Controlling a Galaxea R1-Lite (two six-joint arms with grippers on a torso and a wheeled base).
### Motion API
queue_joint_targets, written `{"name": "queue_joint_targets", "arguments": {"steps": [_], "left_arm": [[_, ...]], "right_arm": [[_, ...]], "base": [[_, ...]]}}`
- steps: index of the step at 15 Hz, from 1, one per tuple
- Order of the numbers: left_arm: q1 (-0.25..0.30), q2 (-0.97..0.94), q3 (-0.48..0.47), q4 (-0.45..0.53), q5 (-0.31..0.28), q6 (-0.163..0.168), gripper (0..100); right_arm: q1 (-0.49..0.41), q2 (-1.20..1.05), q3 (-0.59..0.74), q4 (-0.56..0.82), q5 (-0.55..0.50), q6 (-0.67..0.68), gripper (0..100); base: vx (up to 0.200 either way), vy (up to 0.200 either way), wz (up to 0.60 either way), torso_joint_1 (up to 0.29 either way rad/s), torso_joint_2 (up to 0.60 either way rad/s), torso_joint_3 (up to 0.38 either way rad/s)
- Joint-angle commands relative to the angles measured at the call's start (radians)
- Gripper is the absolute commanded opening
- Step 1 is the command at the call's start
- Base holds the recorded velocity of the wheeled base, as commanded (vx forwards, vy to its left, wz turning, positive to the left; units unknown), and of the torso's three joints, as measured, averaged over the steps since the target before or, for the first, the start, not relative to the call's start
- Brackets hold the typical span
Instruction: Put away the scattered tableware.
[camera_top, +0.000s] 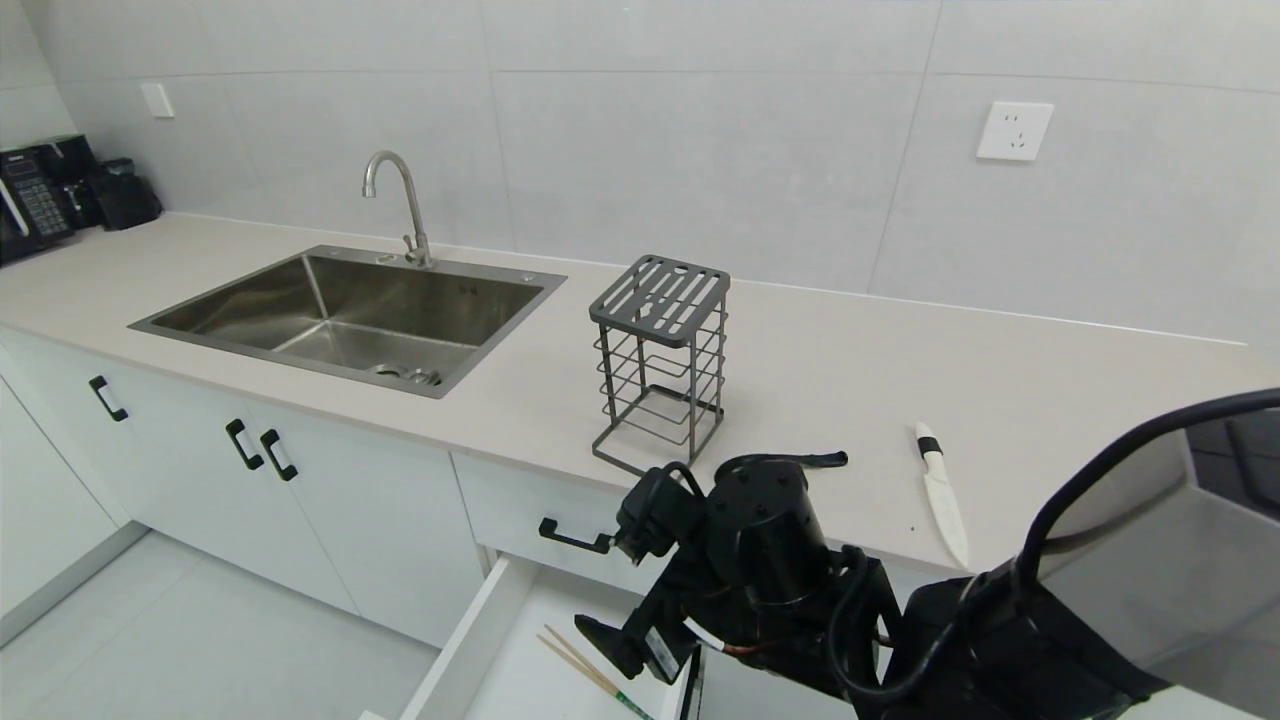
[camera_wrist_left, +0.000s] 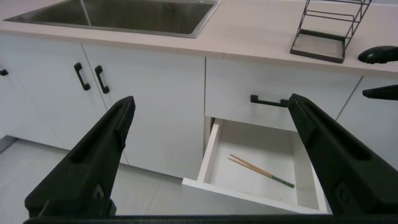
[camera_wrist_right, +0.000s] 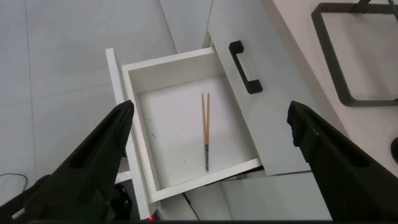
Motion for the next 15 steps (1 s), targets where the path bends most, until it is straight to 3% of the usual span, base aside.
{"name": "queue_joint_targets", "arguments": {"steps": [1,3,15], "left_arm": [[0.000,0.001,0.000,-0.001,0.000,-0.001,100],[0.000,0.001,0.000,-0.001,0.000,-0.001,100],[0.000,0.001,0.000,-0.001,0.000,0.000,100]], "right_arm": [[-0.019,0.001,0.008,-0.006,0.001,0.004,100],[-0.026,0.001,0.015,-0.043,-0.006,0.105,100],[-0.241,-0.154,0.181,-0.138,-0.007,0.101,100]], "base": [[0.000,0.000,0.00,0.000,0.00,0.000],[0.000,0.000,0.00,0.000,0.00,0.000],[0.000,0.000,0.00,0.000,0.00,0.000]]}}
